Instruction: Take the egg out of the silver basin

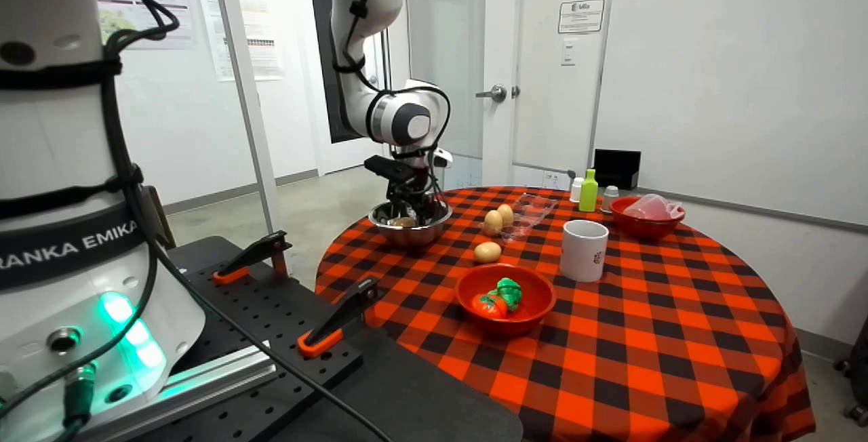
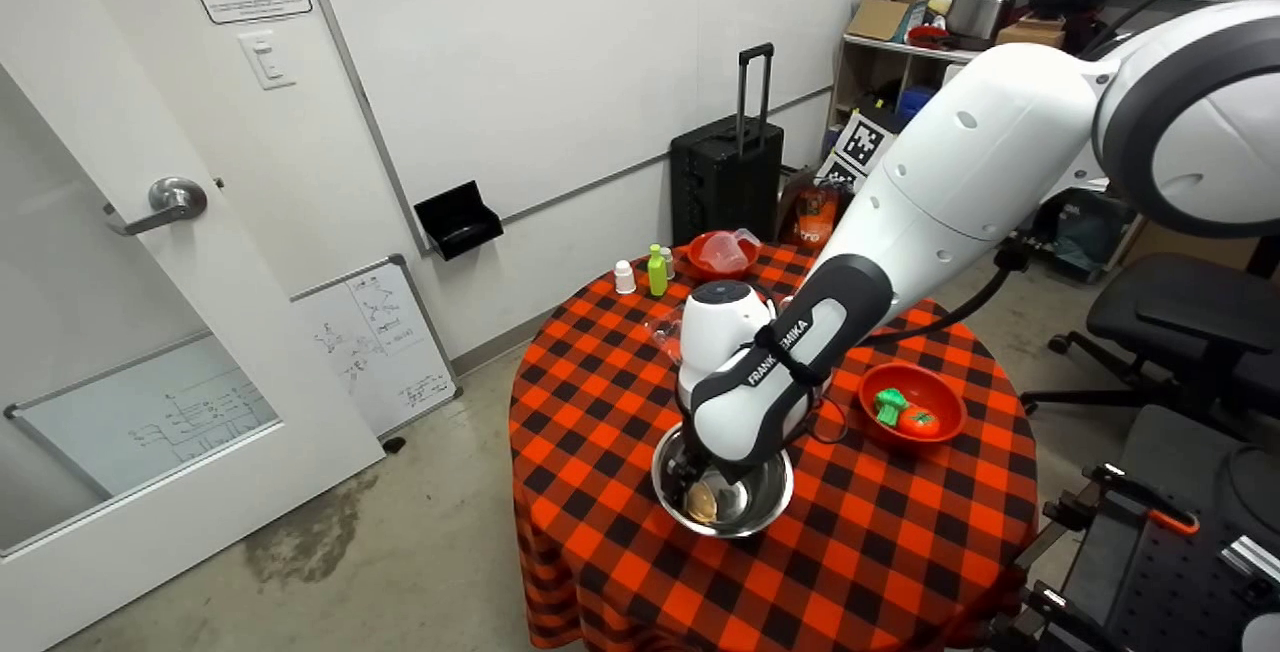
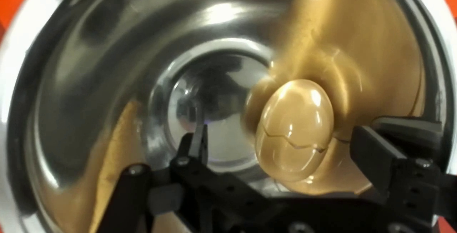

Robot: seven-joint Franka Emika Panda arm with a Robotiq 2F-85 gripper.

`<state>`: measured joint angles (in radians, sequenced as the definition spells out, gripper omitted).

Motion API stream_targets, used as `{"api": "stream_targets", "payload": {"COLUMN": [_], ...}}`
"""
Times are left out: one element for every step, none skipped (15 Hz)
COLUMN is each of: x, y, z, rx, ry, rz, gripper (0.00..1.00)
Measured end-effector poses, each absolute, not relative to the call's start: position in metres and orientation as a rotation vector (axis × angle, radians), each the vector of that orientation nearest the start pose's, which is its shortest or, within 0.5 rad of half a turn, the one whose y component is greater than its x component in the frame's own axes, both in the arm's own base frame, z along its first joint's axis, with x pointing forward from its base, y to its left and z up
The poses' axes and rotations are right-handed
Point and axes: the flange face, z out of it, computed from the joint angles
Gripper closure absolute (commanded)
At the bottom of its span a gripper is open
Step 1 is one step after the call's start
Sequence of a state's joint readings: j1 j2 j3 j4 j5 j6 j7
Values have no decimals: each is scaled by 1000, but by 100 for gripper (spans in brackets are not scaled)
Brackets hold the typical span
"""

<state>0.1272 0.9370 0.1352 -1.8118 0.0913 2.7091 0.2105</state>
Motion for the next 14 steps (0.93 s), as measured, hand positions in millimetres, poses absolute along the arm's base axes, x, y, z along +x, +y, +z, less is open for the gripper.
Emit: {"api": "stream_targets", "payload": {"x": [592, 592, 592, 593, 594, 595, 596, 597, 598, 599, 601, 602, 603, 603], "y": [156, 156, 156, 156, 157, 157, 157, 157, 157, 158, 158, 159, 159, 159], "z": [23, 21, 20, 19, 19, 19, 18, 18, 17, 17, 18, 18, 17, 17], "rx": [-3003, -3003, -3004, -3004, -3003, -3003, -3003, -3003, -3002, -3002, -3001, -3001, -3001, -3001], "ry": [127, 127, 127, 127, 127, 127, 127, 127, 127, 127, 126, 126, 126, 125], "rz": [112, 119, 126, 132, 136, 139, 144, 148, 152, 154, 157, 161, 165, 167], "gripper": [21, 27, 31, 39, 46, 55, 62, 68, 76, 75, 77, 77, 77, 77]}}
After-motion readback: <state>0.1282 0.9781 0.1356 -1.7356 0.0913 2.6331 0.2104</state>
